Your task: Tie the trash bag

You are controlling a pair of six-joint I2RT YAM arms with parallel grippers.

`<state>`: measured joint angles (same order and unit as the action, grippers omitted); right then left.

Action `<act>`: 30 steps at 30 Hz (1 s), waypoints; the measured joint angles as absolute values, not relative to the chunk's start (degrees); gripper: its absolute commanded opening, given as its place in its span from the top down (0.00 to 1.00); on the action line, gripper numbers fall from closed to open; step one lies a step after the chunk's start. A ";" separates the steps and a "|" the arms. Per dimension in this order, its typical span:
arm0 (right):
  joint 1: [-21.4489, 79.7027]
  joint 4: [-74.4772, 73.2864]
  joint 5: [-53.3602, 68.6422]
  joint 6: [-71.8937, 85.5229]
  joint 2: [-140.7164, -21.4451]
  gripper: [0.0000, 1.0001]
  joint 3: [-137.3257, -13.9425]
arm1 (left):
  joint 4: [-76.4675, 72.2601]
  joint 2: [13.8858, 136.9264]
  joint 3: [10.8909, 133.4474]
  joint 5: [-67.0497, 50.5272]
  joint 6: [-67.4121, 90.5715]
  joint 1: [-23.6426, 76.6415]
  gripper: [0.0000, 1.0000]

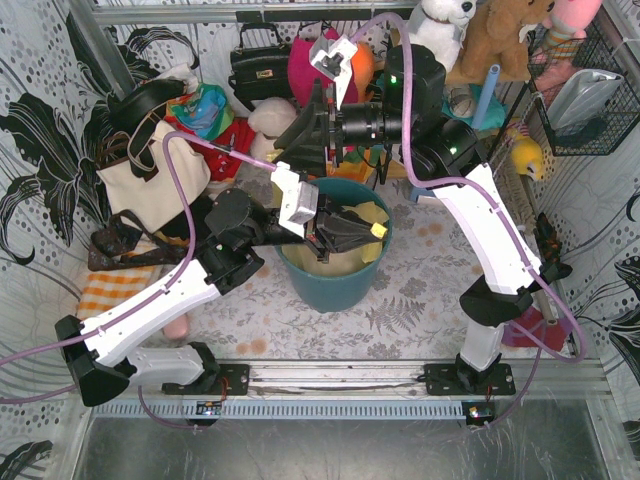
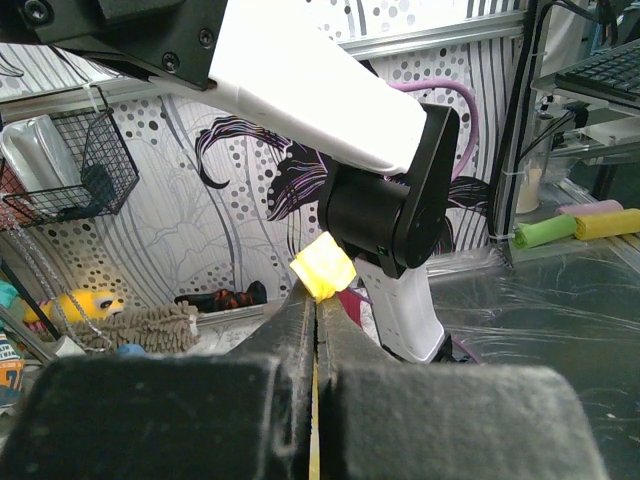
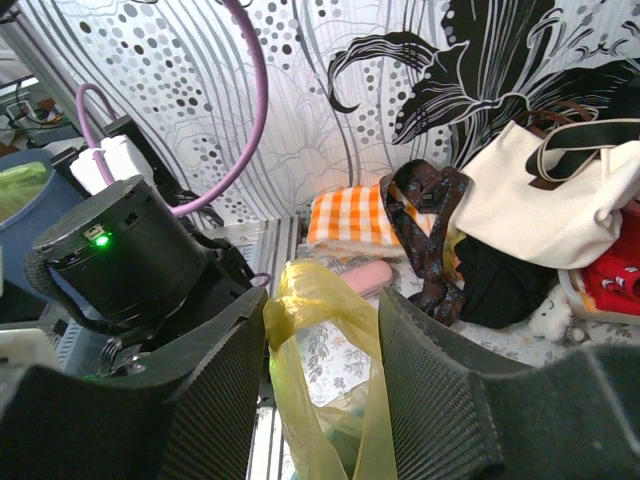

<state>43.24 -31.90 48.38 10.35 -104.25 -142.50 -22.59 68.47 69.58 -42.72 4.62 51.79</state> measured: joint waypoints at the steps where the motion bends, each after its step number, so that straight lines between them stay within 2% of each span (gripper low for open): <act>1: 43.22 -31.88 47.75 10.17 -104.25 0.54 -142.50 | -22.52 68.45 69.58 -42.72 4.51 51.81 1.00; 7: 43.24 -31.00 45.58 9.76 -104.25 0.64 -142.41 | -22.20 68.40 69.60 -42.83 4.19 52.03 1.00; 17: 43.24 -28.16 45.12 10.02 -104.25 1.00 -141.45 | -20.88 67.94 69.63 -43.07 3.86 52.10 1.00; 30: 43.44 -23.86 42.15 12.45 -102.28 1.00 -136.88 | -20.80 66.06 69.60 -40.18 2.35 52.10 1.00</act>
